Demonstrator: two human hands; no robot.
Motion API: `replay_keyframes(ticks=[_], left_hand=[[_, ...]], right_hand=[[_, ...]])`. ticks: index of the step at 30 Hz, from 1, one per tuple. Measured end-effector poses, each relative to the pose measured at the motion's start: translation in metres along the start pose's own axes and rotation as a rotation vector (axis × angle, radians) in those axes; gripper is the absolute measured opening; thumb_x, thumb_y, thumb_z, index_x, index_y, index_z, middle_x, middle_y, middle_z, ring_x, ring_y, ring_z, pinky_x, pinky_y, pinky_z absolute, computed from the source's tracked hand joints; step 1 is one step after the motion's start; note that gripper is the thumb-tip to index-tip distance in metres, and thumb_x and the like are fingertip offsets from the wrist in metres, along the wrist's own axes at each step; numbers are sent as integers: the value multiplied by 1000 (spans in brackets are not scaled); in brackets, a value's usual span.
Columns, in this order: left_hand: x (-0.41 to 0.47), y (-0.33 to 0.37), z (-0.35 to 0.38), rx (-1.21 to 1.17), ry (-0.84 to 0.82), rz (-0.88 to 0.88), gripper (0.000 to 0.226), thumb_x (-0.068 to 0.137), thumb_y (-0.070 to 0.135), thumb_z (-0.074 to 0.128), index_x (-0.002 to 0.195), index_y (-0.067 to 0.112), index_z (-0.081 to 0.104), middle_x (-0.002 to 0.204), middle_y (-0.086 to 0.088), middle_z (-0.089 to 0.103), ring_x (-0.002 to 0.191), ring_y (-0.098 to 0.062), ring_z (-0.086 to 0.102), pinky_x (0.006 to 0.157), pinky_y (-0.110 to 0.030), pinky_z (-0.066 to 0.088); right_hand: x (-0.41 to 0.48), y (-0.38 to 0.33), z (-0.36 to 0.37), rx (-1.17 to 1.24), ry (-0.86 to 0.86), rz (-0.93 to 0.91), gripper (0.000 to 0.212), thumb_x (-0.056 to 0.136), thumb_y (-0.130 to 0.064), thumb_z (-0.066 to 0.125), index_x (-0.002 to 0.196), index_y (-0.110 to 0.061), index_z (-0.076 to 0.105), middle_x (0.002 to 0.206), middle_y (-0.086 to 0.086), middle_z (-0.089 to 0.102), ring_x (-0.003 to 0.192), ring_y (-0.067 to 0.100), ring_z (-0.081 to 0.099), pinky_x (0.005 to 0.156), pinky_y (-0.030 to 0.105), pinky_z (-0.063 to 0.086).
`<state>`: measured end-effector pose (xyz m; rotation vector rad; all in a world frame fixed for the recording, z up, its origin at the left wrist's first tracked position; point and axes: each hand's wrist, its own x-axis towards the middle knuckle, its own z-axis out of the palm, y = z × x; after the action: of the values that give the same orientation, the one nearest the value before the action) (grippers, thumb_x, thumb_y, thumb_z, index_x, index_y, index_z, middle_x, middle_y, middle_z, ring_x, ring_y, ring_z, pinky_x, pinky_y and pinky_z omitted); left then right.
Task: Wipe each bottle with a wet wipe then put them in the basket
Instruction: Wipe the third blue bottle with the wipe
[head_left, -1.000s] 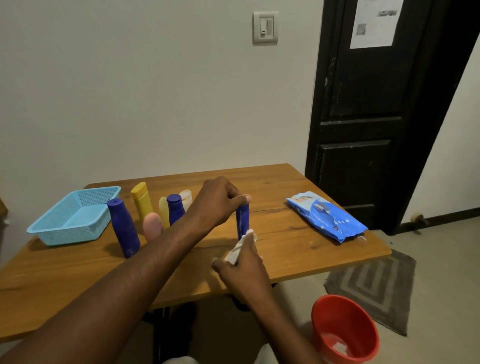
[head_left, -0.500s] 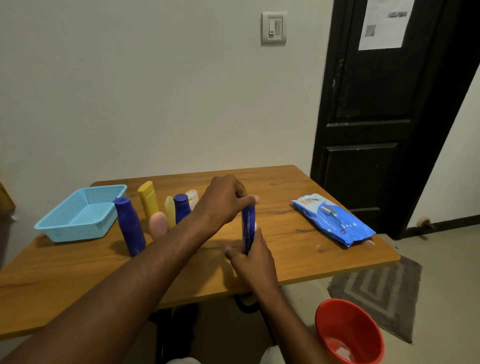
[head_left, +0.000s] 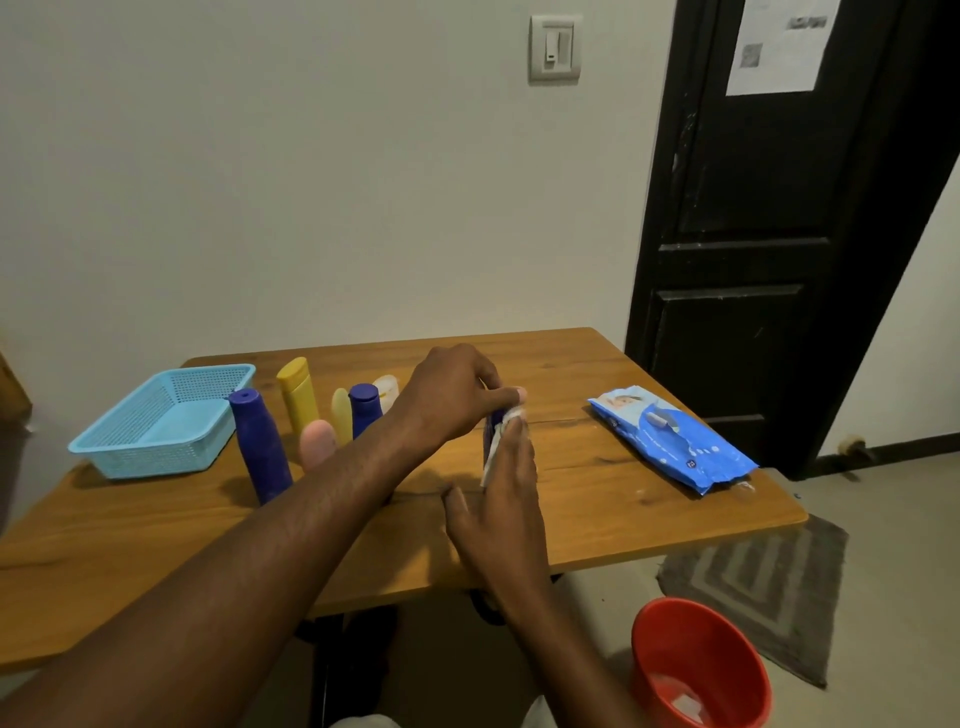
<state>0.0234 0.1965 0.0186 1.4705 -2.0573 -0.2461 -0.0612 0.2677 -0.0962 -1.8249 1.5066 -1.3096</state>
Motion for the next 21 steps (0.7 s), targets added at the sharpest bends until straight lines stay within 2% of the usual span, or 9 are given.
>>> replay_keyframes(ticks=[3, 5, 8, 11, 15, 16, 18, 21], left_hand=[[1, -1, 0, 0, -5, -18, 33, 85, 49, 74, 83, 17, 80, 77, 7, 72, 72, -7, 64, 68, -30, 54], [1, -2, 0, 2, -9, -21, 35, 84, 52, 74, 82, 17, 80, 76, 7, 72, 72, -7, 65, 68, -31, 55], [-1, -1, -1, 29, 7, -16, 38, 83, 55, 73, 78, 18, 80, 71, 7, 72, 68, -6, 64, 65, -29, 53], [-5, 0, -1, 65, 42, 0, 43, 83, 57, 71, 71, 17, 78, 64, 3, 70, 62, -11, 64, 59, -28, 49], [-4, 2, -1, 163, 41, 3, 46, 87, 59, 66, 71, 17, 76, 61, 3, 66, 58, -12, 62, 54, -26, 44], [-3, 2, -1, 179, 43, 0, 47, 87, 59, 65, 71, 17, 75, 61, 3, 65, 58, -11, 61, 55, -26, 44], [-3, 3, 0, 204, 47, -2, 47, 87, 60, 65, 71, 17, 75, 61, 4, 65, 60, -10, 61, 57, -28, 48], [-2, 4, 3, 236, 48, -5, 48, 87, 62, 64, 73, 18, 75, 65, 4, 66, 61, -11, 62, 62, -33, 55]], right_hand=[[-20, 13, 5, 46, -60, 92, 109, 95, -42, 65, 155, -36, -26, 170, -13, -17, 158, 11, -3, 127, 43, 23], [-29, 15, 7, 61, -92, 107, 108, 96, -42, 65, 156, -32, -24, 169, -12, -22, 157, 9, -9, 128, 35, 14], [-27, 8, 7, 126, -69, 96, 107, 96, -40, 66, 159, -29, -19, 168, -13, -24, 154, 4, -12, 121, 22, 11], [-9, -2, 4, 90, -25, 21, 104, 97, -39, 64, 160, -30, -18, 169, -12, -21, 156, 6, -12, 126, 30, 15], [16, -7, 0, 59, 9, 31, 100, 95, -42, 65, 163, -29, -7, 171, -10, -1, 158, 13, 5, 125, 42, 28], [16, -3, 1, 38, 16, 32, 98, 95, -42, 65, 163, -29, -5, 171, -9, 4, 157, 14, 11, 123, 41, 32], [11, 6, 2, 39, 2, 78, 97, 95, -39, 66, 162, -31, -3, 168, -9, 11, 153, 14, 23, 114, 31, 41], [-4, 24, 1, 79, -58, 165, 97, 94, -36, 69, 163, -28, 1, 163, -7, 23, 147, 13, 33, 99, 16, 40]])
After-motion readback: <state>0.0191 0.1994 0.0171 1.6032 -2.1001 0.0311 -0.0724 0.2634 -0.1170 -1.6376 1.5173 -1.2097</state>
